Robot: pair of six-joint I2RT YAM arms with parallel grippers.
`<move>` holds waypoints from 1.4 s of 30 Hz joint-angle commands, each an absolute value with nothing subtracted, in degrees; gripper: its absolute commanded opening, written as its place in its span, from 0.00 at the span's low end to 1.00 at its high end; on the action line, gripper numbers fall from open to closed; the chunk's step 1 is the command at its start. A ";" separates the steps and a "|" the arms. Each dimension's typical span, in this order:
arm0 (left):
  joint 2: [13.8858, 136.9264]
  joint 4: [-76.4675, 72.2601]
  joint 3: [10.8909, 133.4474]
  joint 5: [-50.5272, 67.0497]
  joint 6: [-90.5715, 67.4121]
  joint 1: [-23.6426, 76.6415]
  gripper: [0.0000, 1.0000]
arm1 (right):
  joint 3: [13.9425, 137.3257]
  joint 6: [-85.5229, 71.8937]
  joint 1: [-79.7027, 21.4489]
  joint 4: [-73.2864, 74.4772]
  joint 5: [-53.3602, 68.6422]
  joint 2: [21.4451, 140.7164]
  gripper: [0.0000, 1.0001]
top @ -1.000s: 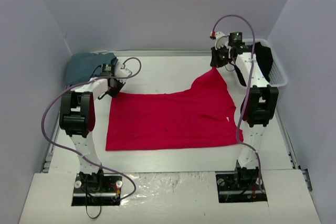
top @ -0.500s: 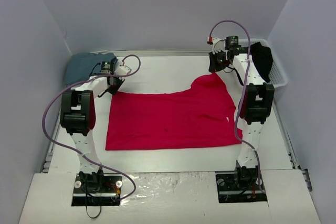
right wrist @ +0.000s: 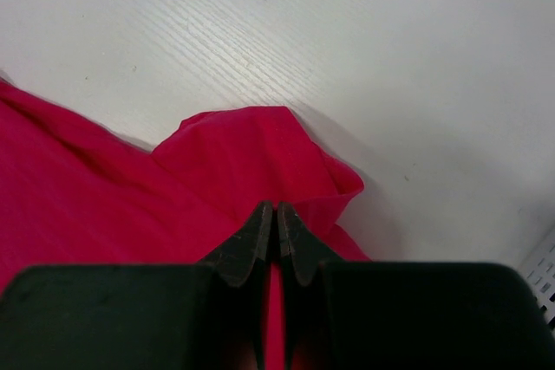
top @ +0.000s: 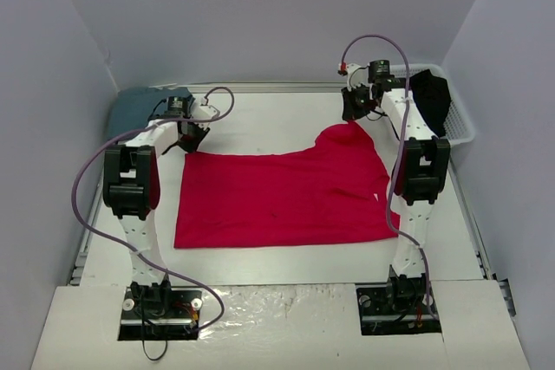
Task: Fold and stack the t-shirts
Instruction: Grap the side of the flattened tshirt furthest away from the robot with both arms
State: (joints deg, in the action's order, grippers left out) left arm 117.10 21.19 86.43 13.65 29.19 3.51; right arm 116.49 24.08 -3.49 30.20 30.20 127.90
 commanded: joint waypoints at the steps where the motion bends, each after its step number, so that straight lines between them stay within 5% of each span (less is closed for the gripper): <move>1: 118.12 26.01 89.73 16.52 30.50 2.90 0.25 | 118.65 24.78 -4.04 31.90 29.79 128.85 0.00; 31: 116.71 32.34 88.94 16.70 34.63 2.64 0.25 | 119.36 26.28 -5.01 33.22 27.60 130.96 0.00; 36: 119.00 32.78 89.21 16.08 34.89 2.55 0.03 | 119.88 26.37 -5.10 33.31 27.60 131.48 0.00; 42: 119.18 30.41 89.21 16.00 32.88 2.64 0.02 | 121.73 26.28 -5.10 33.66 27.25 132.01 0.00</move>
